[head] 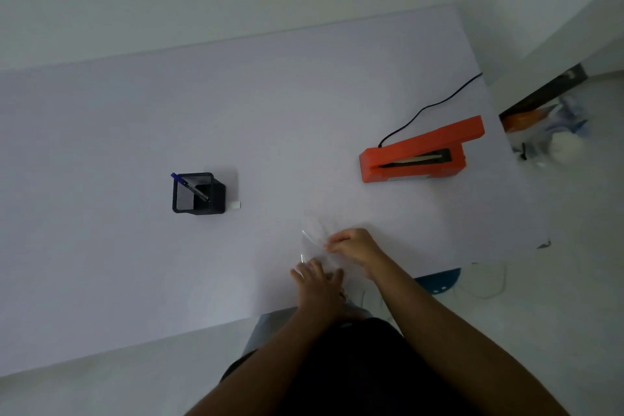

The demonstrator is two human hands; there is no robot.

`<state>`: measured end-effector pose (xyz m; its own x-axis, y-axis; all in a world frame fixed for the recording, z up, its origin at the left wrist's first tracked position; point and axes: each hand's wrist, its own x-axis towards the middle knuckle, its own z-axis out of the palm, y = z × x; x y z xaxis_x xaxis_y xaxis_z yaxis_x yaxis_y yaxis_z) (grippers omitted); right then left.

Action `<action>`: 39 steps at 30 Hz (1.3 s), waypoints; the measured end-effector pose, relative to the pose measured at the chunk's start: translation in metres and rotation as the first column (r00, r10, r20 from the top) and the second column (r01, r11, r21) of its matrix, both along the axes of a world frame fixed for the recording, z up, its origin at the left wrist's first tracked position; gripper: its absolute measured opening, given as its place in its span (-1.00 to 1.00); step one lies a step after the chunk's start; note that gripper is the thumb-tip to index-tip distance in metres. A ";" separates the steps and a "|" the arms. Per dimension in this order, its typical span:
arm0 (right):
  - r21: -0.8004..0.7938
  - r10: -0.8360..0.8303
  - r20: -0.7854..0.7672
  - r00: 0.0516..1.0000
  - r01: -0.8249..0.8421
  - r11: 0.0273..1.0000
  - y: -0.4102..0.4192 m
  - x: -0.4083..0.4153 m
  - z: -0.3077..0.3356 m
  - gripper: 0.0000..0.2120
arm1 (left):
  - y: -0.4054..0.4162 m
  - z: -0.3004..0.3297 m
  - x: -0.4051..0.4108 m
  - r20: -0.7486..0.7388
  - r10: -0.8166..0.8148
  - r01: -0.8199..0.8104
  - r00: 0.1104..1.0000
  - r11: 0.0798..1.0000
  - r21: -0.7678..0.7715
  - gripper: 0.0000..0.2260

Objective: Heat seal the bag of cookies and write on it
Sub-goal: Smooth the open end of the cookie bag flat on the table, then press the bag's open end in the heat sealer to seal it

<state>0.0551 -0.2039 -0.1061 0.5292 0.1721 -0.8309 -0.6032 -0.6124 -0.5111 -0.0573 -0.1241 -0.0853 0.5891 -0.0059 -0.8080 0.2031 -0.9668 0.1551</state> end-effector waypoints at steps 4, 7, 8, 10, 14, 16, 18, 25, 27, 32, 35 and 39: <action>-0.033 -0.023 0.080 0.997 0.026 0.999 -0.003 -0.005 0.005 -0.89 | 0.002 -0.004 0.006 -0.057 -0.053 0.052 0.997 0.999 -0.010 -0.10; -0.003 -0.036 0.106 0.994 0.037 0.999 -0.007 -0.009 0.014 -0.91 | 0.003 -0.008 0.011 -0.068 -0.079 0.079 0.995 0.997 0.002 -0.20; 0.013 -0.048 0.116 0.992 0.047 0.999 -0.007 -0.010 0.017 -0.92 | 0.004 -0.008 0.013 -0.070 -0.072 0.072 0.995 0.997 -0.011 -0.18; 0.031 -0.080 0.130 0.988 0.077 0.997 -0.007 -0.011 0.022 -0.92 | 0.012 -0.003 0.021 -0.058 0.008 -0.012 0.998 0.997 -0.075 -0.16; 0.064 -0.130 0.160 0.979 0.121 0.991 -0.008 -0.007 0.036 -0.90 | 0.055 -0.002 0.031 0.088 0.479 -0.432 0.874 0.846 -0.314 -0.46; 0.090 -0.151 0.179 0.972 0.137 0.986 -0.012 -0.003 0.046 -0.91 | 0.082 0.001 0.037 0.124 0.663 -0.568 0.738 0.710 -0.416 -0.49; 0.115 -0.139 0.188 0.972 0.119 0.986 -0.017 0.003 0.057 -0.92 | 0.102 0.009 0.049 0.119 0.717 -0.580 0.687 0.639 -0.505 -0.37; 0.218 -0.179 0.185 0.966 0.137 0.966 -0.043 0.028 0.085 -0.93 | 0.091 0.057 0.100 -0.152 0.627 -0.473 0.764 0.384 -0.793 -0.60; 0.250 -0.201 0.186 0.962 0.152 0.956 -0.057 0.039 0.088 -0.91 | 0.073 0.068 0.112 -0.176 0.670 -0.491 0.721 0.316 -0.812 -0.75; 0.359 -0.245 0.097 0.965 0.196 0.912 -0.102 0.074 0.099 -0.83 | 0.023 0.082 0.140 -0.233 0.753 -0.568 0.616 0.220 -0.793 -0.71; 0.408 -0.215 0.045 0.976 0.178 0.896 -0.132 0.095 0.099 -0.79 | -0.007 0.083 0.154 -0.206 0.791 -0.577 0.577 0.216 -0.787 -0.69; 0.429 -0.285 -0.034 0.958 0.272 0.862 -0.166 0.115 0.085 -0.70 | -0.046 0.075 0.168 -0.206 0.821 -0.593 0.533 0.189 -0.782 -0.73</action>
<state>0.1702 -0.3704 -0.0216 0.6310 0.3463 -0.6942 -0.6965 -0.1412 -0.7035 0.1102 -0.1698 -0.0108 0.8048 0.0467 -0.5917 0.5884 0.0676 0.8057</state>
